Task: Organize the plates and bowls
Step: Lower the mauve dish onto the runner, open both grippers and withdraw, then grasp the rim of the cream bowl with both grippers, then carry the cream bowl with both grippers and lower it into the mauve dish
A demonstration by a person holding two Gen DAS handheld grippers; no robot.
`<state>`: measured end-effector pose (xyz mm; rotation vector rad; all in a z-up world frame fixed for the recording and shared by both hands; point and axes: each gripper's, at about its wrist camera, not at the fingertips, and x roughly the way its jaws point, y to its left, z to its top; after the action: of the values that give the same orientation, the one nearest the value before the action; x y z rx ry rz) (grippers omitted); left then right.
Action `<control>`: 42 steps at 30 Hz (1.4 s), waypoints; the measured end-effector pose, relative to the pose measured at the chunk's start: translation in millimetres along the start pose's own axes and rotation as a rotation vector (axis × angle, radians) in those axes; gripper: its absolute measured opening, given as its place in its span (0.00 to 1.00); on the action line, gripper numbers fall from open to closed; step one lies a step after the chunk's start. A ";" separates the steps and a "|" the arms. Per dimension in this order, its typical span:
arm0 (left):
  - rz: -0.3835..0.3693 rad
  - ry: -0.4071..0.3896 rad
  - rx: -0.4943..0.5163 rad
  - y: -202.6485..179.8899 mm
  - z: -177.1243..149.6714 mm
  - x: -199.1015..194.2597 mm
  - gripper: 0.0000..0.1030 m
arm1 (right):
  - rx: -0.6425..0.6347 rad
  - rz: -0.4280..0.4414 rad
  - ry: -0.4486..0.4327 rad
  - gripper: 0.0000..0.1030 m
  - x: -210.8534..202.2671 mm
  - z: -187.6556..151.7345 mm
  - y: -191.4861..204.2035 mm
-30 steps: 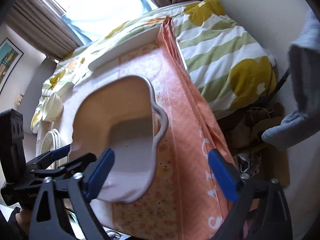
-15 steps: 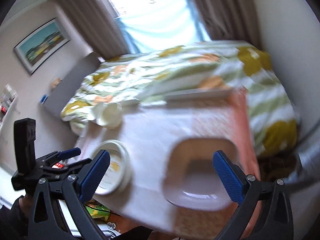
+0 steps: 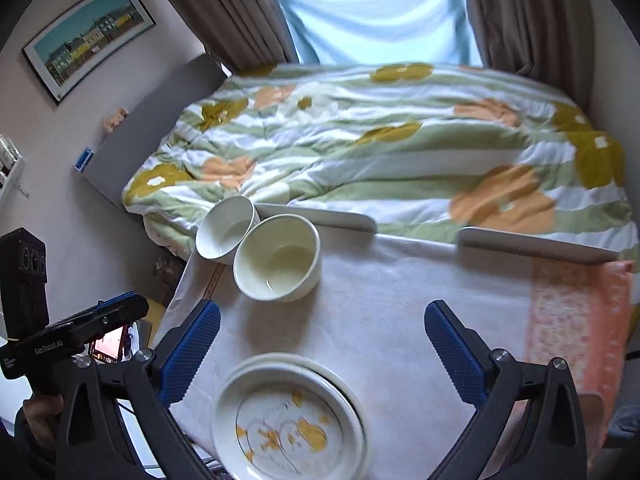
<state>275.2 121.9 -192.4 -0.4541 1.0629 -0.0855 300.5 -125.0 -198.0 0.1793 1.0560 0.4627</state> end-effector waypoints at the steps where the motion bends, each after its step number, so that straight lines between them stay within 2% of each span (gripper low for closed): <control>1: -0.005 0.017 -0.004 4.7 4.9 14.5 0.59 | 0.012 -0.005 0.022 0.91 17.1 3.8 2.7; 3: -0.027 0.036 -0.002 12.5 12.0 41.8 0.52 | 0.039 -0.018 0.078 0.76 52.8 9.7 4.8; 5: -0.040 0.082 0.003 19.0 18.6 69.3 0.48 | 0.058 -0.027 0.112 0.66 75.5 13.4 3.1; 8: -0.055 0.141 0.012 24.7 26.2 105.2 0.46 | 0.084 -0.056 0.159 0.57 103.5 15.3 2.1; 10: -0.055 0.157 0.014 25.7 29.0 118.6 0.38 | 0.102 -0.071 0.180 0.56 114.5 17.0 -0.5; 13: -0.077 0.182 0.012 28.4 34.9 135.0 0.34 | 0.099 -0.085 0.201 0.51 127.3 20.0 0.6; 14: -0.078 0.190 0.022 28.2 36.8 140.4 0.33 | 0.100 -0.084 0.207 0.46 132.4 21.2 1.5; 16: -0.082 0.201 0.033 29.7 40.9 146.9 0.22 | 0.111 -0.077 0.217 0.37 139.4 22.9 1.2; 20: -0.084 0.207 0.065 27.4 45.2 149.8 0.19 | 0.129 -0.064 0.242 0.16 147.6 22.7 0.0; 25: -0.068 0.211 0.101 23.9 46.5 150.9 0.19 | 0.122 -0.096 0.238 0.14 149.7 22.8 6.3; 33: -0.085 0.218 0.111 24.2 47.6 145.7 0.19 | 0.147 -0.101 0.219 0.14 142.1 19.7 7.1; 42: -0.084 0.160 0.176 -3.0 45.3 107.9 0.19 | 0.153 -0.094 0.140 0.14 100.1 18.8 12.9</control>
<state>367.6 103.0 -261.7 -0.3368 1.1817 -0.2919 354.0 -67.2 -263.9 0.2345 1.2324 0.3125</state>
